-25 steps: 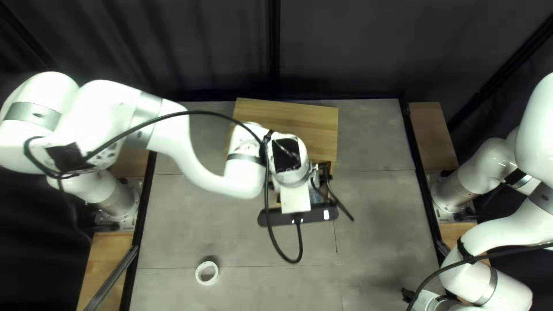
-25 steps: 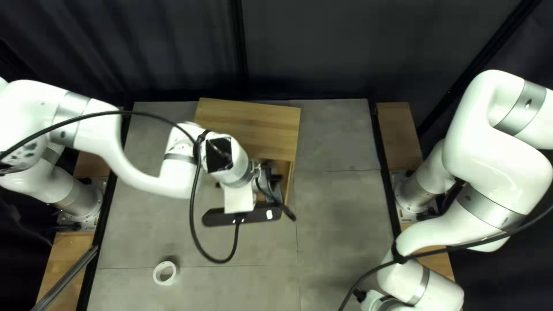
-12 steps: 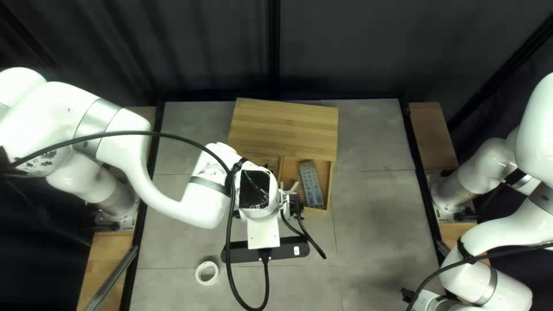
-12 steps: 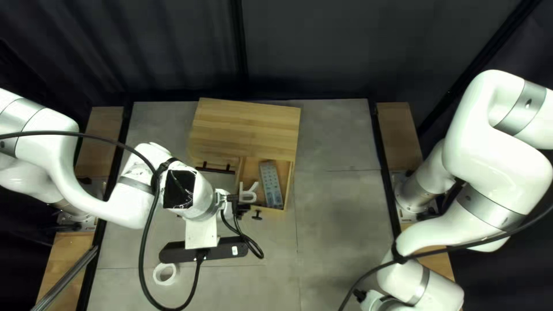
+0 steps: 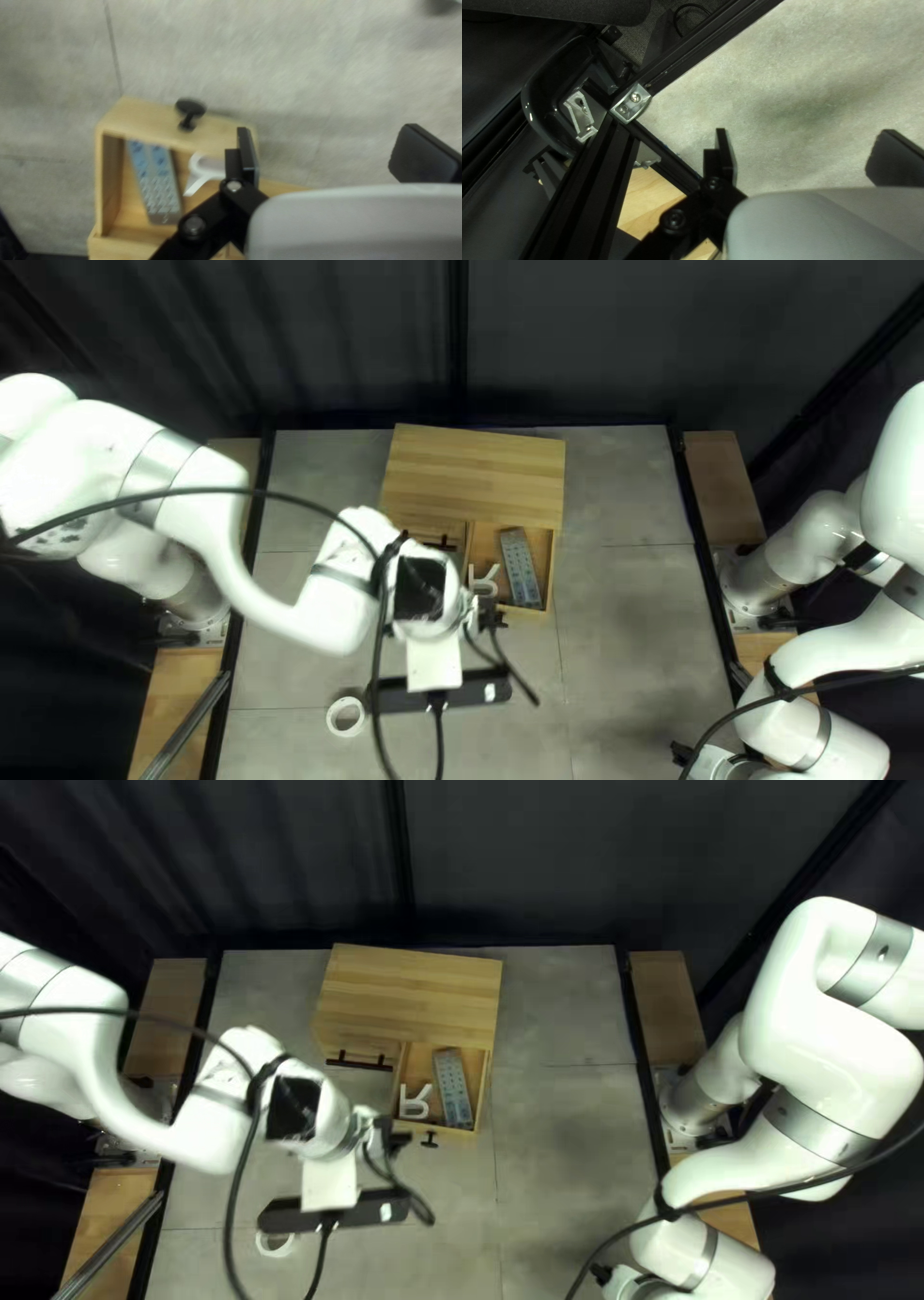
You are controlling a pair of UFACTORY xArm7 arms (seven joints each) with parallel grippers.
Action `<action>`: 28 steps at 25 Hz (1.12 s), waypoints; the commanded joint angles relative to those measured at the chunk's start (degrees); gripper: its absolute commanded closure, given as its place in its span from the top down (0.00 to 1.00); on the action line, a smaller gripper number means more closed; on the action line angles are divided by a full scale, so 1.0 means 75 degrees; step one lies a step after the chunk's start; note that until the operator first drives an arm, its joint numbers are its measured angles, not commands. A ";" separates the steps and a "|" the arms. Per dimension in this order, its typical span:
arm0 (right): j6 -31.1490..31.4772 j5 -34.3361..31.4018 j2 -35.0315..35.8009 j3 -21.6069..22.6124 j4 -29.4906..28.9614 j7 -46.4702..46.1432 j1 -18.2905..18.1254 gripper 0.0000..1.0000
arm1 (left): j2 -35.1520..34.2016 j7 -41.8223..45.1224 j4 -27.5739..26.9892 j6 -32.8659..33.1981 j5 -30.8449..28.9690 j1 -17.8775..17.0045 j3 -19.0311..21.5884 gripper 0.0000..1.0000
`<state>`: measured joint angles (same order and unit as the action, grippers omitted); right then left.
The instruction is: Open drawers and place objects into drawer and close
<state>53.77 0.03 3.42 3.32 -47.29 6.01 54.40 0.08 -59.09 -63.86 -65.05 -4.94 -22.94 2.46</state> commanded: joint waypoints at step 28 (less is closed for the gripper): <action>0.0000 0.0000 0.0000 0.0000 0.0000 0.0000 0.0000 1.00 | -0.0518 0.2439 0.2832 0.2861 0.1813 -0.0449 0.0487 1.00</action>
<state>53.77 0.03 3.42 3.32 -47.29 6.01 54.40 -4.20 -40.97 -44.48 -45.91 7.59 -25.90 5.74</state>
